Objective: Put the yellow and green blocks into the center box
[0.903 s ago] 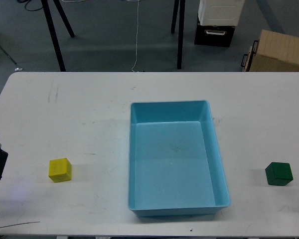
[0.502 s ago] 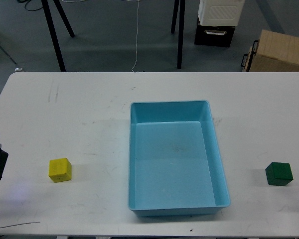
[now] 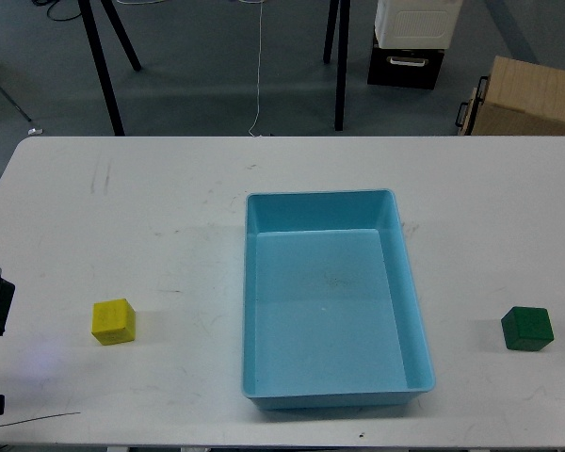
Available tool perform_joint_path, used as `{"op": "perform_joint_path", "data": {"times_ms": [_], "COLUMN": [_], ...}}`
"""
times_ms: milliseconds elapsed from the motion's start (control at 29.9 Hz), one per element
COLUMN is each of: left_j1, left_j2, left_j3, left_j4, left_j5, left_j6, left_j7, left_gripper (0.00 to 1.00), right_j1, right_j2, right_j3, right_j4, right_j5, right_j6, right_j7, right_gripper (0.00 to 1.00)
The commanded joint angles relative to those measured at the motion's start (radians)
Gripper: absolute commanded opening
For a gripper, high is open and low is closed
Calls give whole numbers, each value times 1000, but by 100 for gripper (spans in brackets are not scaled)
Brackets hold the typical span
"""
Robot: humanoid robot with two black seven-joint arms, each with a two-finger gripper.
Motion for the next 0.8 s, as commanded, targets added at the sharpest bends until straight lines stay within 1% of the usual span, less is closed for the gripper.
{"op": "perform_joint_path", "data": {"times_ms": [0, 67, 134, 201, 234, 301, 368, 468, 569, 669, 770], "left_j1": [-24, -33, -45, -53, -53, -55, -55, -58, -61, -59, -59], "left_j2": [0, 0, 0, 0, 0, -2, -3, -3, -3, -2, -2], "left_j3": [4, 5, 7, 7, 7, 9, 10, 28, 48, 50, 48], "left_j4": [1, 1, 1, 1, 2, 2, 2, 4, 4, 7, 7], "left_j5": [0, 0, 0, 2, 2, 2, 3, 3, 3, 3, 5], "left_j6": [0, 0, 0, 0, 0, 0, 0, 0, 0, 0, 0], "left_j7": [2, 4, 7, 7, 8, 8, 10, 8, 7, 7, 7], "left_gripper": [100, 100, 100, 100, 100, 100, 100, 100, 100, 100, 100], "right_j1": [107, 201, 331, 475, 566, 748, 934, 1182, 1376, 1504, 1535], "right_j2": [-194, -282, -365, -427, -451, -462, -460, -442, -411, -388, -339], "right_j3": [-79, -164, -300, -446, -534, -723, -918, -1226, -1491, -1697, -1785], "right_j4": [-9, -12, -39, -61, -72, -92, -101, -113, -113, -107, -109], "right_j5": [-179, -280, -380, -484, -558, -697, -838, -1041, -1198, -1316, -1373], "right_j6": [-85, -120, -140, -142, -140, -131, -128, -120, -61, 16, 33], "right_j7": [-38, -86, -161, -224, -256, -296, -310, -312, -315, -339, -352], "right_gripper": [100, 100, 100, 100, 100, 100, 100, 100, 100, 100, 100]}}
